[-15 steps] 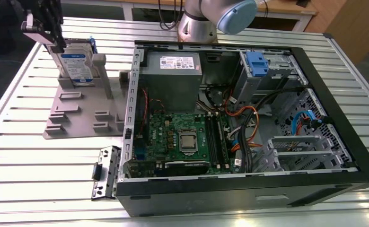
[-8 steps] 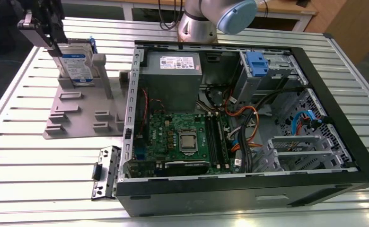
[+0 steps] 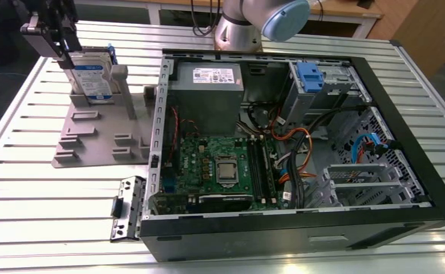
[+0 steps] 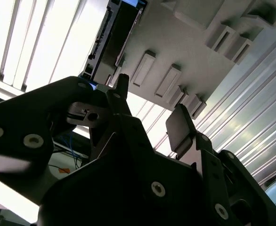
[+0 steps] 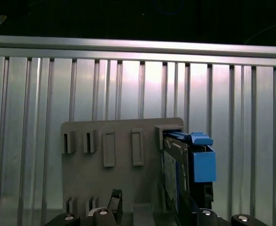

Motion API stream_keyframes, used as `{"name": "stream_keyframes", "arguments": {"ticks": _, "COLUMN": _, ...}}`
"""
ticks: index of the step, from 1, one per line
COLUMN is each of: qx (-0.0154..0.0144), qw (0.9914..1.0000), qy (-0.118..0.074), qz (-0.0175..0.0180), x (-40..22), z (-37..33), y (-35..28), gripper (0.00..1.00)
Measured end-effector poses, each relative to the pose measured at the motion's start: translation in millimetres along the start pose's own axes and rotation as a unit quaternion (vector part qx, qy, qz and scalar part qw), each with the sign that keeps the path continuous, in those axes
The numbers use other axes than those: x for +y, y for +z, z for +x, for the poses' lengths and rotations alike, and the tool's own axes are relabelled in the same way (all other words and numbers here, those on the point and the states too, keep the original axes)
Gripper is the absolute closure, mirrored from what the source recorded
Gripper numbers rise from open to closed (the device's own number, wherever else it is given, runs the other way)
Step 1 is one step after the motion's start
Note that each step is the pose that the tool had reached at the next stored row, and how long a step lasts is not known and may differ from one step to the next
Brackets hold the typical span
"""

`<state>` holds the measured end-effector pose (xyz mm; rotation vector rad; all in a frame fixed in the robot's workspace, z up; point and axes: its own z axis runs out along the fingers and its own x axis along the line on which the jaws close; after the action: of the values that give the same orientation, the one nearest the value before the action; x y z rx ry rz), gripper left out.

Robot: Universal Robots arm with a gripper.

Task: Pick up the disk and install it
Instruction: 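Pick up the disk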

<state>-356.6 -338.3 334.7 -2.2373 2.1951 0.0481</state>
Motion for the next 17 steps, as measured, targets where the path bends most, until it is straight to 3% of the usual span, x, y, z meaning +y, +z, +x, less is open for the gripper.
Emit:
{"name": "stream_keyframes", "arguments": {"ticks": 9, "qx": 0.0000, "qw": 1.00000, "qy": 0.000, "qz": 0.0000, "x": -0.1, "z": -0.1, "y": 1.1, "gripper": 0.41}}
{"name": "stream_keyframes", "arguments": {"ticks": 17, "qx": 0.0000, "qw": 1.00000, "qy": 0.000, "qz": 0.0000, "x": -0.1, "z": -5.4, "y": 1.9, "gripper": 0.41}}
